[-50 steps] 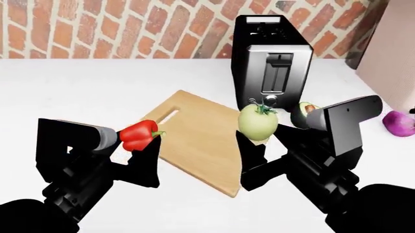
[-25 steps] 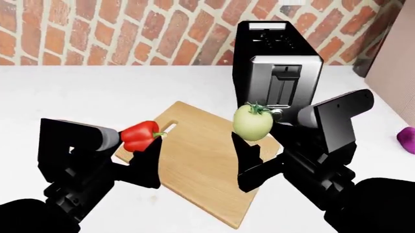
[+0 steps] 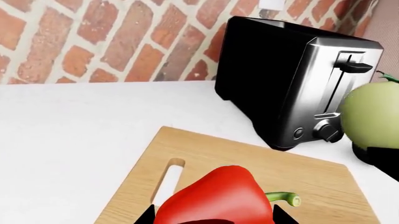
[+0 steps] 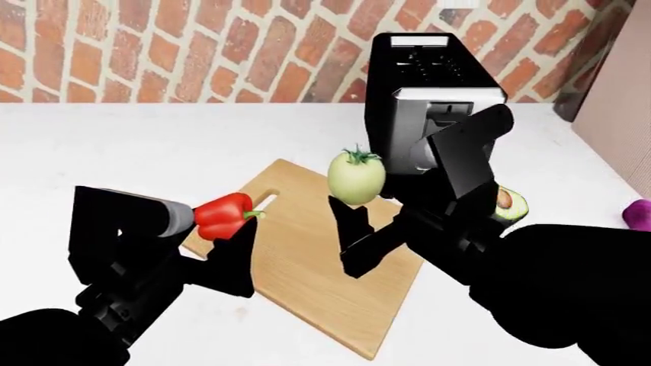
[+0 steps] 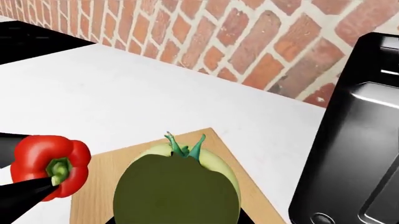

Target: Place the avocado, onion, tomato and bell pepper on the cutting board.

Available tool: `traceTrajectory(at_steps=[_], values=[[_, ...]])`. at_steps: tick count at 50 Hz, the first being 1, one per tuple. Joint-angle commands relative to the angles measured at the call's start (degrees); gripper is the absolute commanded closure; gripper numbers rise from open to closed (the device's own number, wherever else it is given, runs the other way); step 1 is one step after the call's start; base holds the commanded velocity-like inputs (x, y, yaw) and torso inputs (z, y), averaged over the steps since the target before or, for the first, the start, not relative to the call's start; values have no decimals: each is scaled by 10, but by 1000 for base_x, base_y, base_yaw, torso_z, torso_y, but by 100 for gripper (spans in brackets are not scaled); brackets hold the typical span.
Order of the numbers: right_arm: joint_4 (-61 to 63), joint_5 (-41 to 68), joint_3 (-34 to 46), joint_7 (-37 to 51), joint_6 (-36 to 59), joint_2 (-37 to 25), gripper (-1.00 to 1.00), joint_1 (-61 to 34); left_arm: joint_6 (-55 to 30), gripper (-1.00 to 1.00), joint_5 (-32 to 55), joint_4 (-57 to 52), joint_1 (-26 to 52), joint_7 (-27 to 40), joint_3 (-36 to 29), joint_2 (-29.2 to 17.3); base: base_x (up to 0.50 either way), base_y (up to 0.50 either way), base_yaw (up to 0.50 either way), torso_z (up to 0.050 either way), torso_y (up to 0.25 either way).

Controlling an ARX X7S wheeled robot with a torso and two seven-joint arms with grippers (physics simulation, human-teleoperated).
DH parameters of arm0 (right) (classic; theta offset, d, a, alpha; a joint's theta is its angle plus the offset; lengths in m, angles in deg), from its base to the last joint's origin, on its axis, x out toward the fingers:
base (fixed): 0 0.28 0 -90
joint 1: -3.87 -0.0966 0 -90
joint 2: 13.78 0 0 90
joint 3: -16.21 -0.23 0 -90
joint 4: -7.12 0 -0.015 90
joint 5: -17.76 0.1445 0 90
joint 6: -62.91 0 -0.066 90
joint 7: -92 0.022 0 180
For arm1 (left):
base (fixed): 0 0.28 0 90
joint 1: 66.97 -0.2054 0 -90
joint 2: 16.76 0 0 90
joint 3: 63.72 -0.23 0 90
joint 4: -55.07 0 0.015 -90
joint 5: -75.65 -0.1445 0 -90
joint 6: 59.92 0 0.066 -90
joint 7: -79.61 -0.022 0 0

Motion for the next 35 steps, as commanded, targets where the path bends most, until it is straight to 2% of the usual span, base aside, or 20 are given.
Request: traceTrajectory(at_steps=[1,35], values=[[-65,-75,43,-67,-19,45,100,-24,7,100,16,-7,1,8,5,-4,0,0,0,0,0],[-243,-200,117,-166,-108,112,100,-19,20,100,7,-6,-9,3,1,-9,0,0,0,0,0]])
